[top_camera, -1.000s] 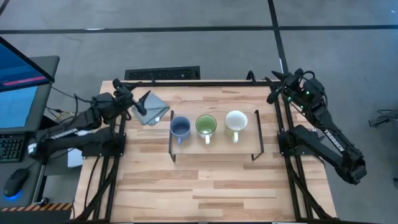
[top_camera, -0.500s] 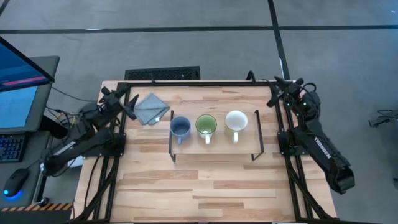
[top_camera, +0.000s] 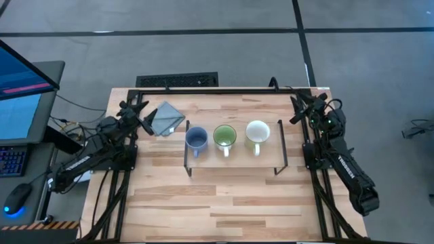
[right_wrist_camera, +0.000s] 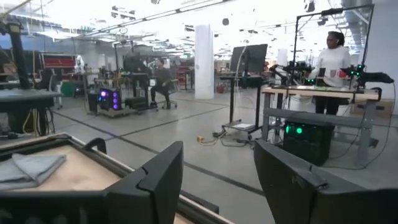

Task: Stack small to large cups/mugs on shelf
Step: Return to Home Position

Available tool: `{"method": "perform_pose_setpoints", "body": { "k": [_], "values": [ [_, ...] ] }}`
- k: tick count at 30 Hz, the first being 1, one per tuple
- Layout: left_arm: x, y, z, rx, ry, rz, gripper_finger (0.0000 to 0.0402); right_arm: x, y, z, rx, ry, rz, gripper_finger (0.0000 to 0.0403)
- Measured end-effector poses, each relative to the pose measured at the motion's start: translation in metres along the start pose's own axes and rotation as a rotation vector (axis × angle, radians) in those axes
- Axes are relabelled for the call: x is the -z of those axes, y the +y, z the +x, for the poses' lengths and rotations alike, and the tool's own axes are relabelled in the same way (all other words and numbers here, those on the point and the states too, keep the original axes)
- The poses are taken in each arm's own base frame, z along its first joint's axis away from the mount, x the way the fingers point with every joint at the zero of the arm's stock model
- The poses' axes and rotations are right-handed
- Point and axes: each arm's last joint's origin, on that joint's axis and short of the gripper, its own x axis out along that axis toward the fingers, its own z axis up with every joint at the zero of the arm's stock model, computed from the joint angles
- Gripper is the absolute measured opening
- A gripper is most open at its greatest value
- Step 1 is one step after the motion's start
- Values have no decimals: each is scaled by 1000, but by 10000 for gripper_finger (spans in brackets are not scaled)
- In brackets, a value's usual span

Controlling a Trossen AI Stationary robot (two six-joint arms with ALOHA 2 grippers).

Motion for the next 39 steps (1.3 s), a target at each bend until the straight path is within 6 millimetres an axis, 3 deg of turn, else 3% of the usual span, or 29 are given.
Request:
{"method": "perform_pose_setpoints", "body": {
  "k": [31,39],
  "values": [
    [-2,-3,0,59,-29,42,251,3,9,-8,-58,18,12,221],
    [16,-5,6,29,-159,22,251,5,9,-8,-58,41,21,221]
  ]
}}
